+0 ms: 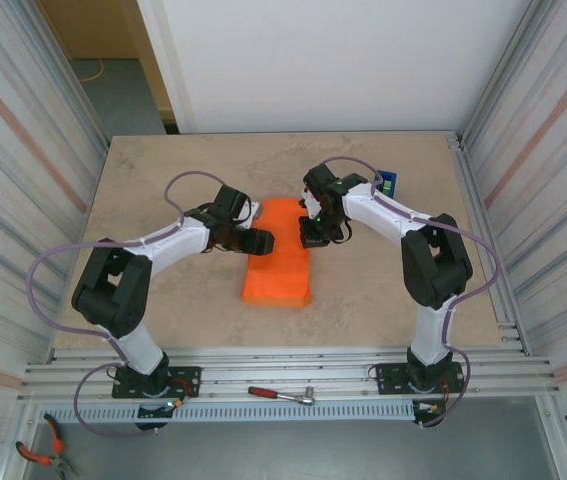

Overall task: Wrap the gift box in paper
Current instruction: Wrap the gift box with the wrapping paper.

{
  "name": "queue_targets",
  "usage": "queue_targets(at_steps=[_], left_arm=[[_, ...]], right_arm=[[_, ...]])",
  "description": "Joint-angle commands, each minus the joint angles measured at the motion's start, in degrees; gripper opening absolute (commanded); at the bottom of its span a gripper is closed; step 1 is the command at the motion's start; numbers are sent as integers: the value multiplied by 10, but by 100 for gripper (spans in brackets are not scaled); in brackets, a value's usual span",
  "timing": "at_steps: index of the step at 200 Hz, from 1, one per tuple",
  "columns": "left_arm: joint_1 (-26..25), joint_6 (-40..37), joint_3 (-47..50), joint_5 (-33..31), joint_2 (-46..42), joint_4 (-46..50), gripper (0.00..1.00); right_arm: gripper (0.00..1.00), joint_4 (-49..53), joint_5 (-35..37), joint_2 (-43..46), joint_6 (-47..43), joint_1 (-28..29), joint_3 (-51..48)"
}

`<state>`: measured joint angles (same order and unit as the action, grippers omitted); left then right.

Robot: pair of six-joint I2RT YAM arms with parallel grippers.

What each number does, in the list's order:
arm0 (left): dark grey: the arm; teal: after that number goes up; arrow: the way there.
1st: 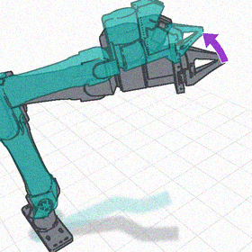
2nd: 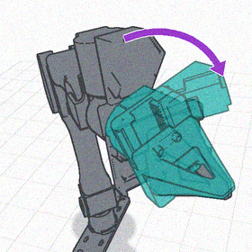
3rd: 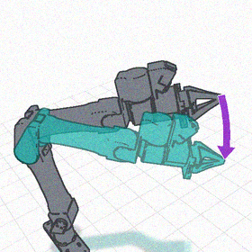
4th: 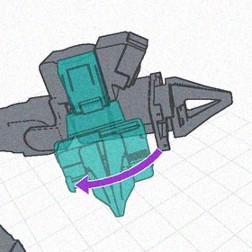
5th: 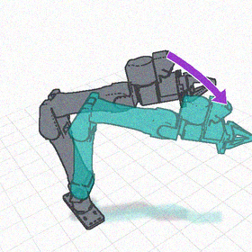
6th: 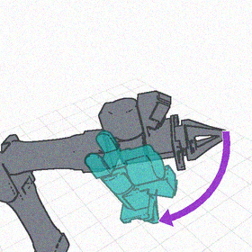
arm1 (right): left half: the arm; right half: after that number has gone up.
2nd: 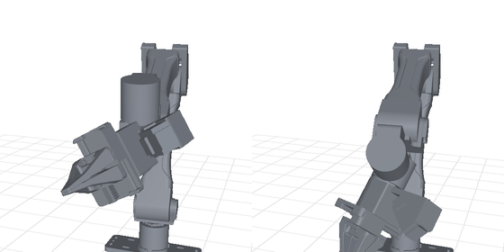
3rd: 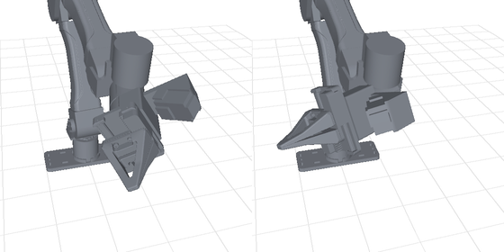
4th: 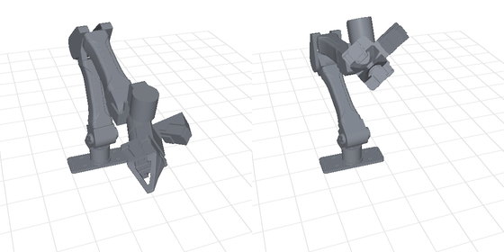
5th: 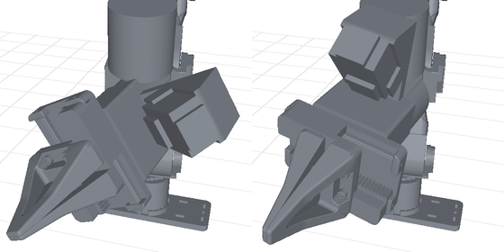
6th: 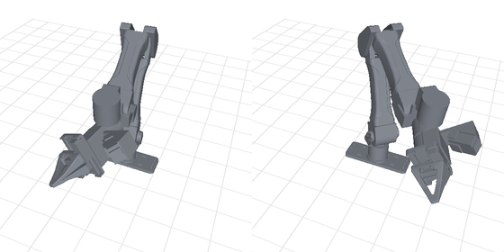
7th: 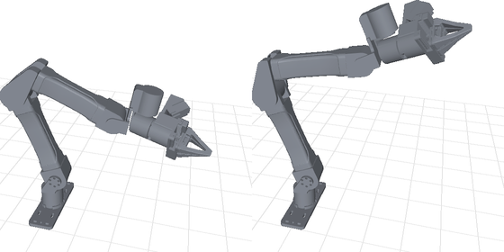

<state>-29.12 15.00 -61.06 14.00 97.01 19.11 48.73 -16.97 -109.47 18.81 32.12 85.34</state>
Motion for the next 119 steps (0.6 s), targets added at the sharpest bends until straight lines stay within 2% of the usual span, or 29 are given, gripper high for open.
queue_targets(at_steps=[1,59,119], left_arm=[[-15,-6,26,-46,24,40,70],[-21,-7,28,-52,32,50,65],[-26,-7,27,-51,40,53,62]], right_arm=[[10,33,7,-26,-4,-3,-4],[22,37,-13,-16,13,-10,18],[27,44,-13,-16,20,-12,29]])
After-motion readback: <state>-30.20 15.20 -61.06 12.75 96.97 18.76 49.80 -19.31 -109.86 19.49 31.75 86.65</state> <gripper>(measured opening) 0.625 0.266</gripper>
